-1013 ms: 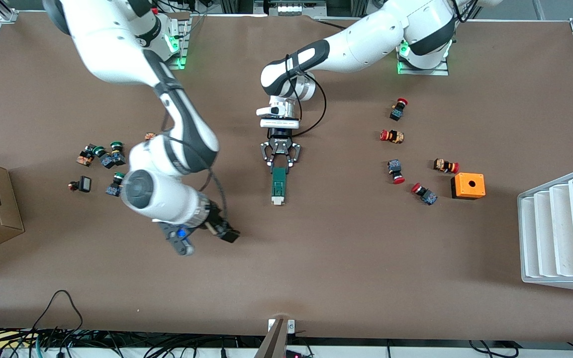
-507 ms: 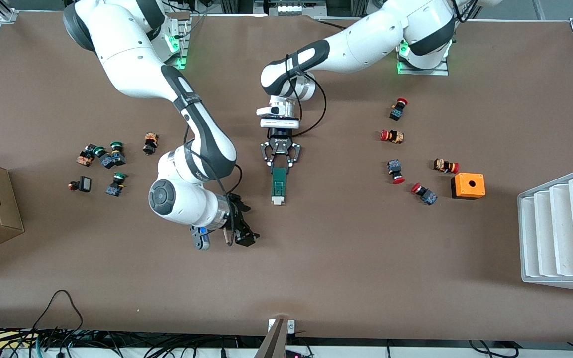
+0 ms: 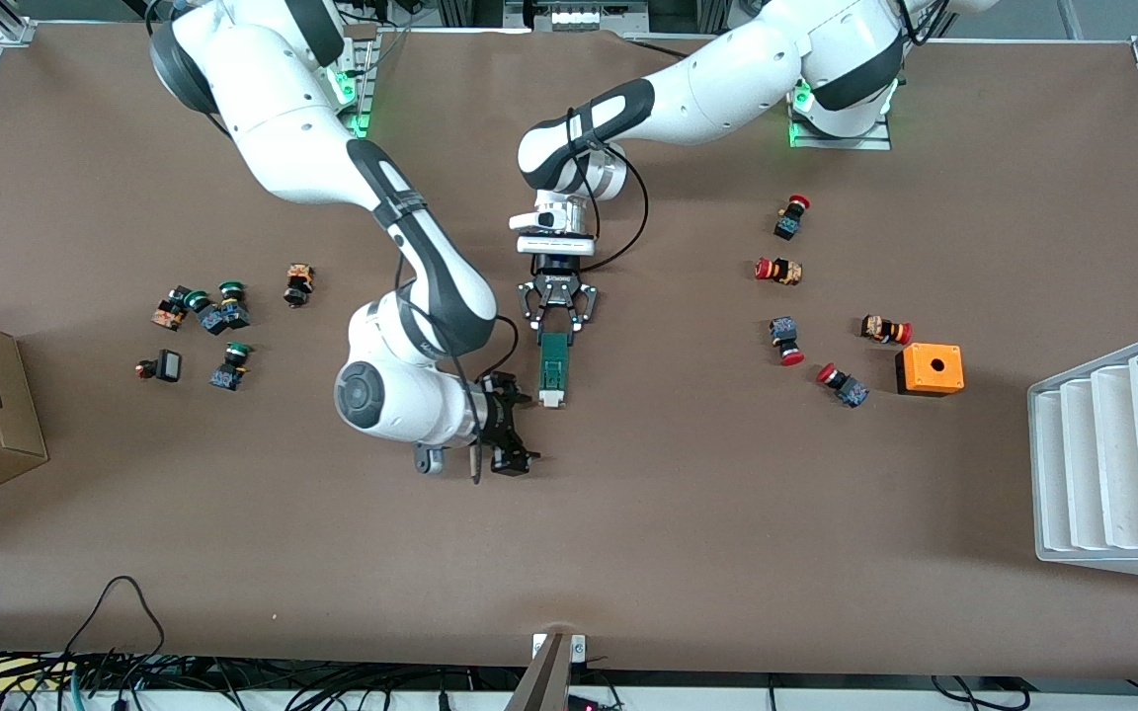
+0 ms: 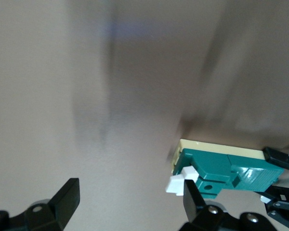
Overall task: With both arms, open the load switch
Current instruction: 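Grasp the white switch lever with the right gripper, then press the white lever down onto the switch body with the right gripper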
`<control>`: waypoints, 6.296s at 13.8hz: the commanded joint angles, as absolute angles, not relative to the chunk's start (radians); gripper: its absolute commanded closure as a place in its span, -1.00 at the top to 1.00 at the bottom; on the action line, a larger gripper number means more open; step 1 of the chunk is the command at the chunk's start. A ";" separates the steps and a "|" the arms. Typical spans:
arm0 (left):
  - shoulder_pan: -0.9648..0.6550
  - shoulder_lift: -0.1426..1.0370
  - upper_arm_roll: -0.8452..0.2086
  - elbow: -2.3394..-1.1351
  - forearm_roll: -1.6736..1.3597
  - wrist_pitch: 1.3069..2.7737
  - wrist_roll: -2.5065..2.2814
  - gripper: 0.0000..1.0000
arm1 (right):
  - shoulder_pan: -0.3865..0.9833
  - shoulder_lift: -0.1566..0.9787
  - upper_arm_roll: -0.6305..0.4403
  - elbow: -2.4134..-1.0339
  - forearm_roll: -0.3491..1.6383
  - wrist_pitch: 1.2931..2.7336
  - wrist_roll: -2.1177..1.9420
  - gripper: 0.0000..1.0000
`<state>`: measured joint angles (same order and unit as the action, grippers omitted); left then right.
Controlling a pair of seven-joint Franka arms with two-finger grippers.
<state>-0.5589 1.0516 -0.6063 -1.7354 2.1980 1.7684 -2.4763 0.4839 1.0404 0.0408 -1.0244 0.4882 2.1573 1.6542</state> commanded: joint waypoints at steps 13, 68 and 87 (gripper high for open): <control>-0.558 1.094 -0.629 -1.678 2.260 1.812 -2.487 -1.00 | 0.534 1.062 0.034 -0.983 0.466 2.075 1.744 0.33; -0.555 1.089 -0.634 -1.667 2.256 1.815 -2.479 -1.00 | 0.554 0.874 0.037 -1.241 0.417 2.074 1.717 -0.48; -0.555 1.089 -0.634 -1.667 2.256 1.816 -2.479 -1.00 | 0.571 0.862 0.037 -1.241 0.417 2.074 1.723 -0.54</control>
<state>-0.5522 1.0540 -0.6166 -1.7329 2.1979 1.7678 -2.4858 0.5679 0.8987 0.0341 -1.1967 0.4322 2.0759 1.7218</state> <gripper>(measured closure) 0.498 0.767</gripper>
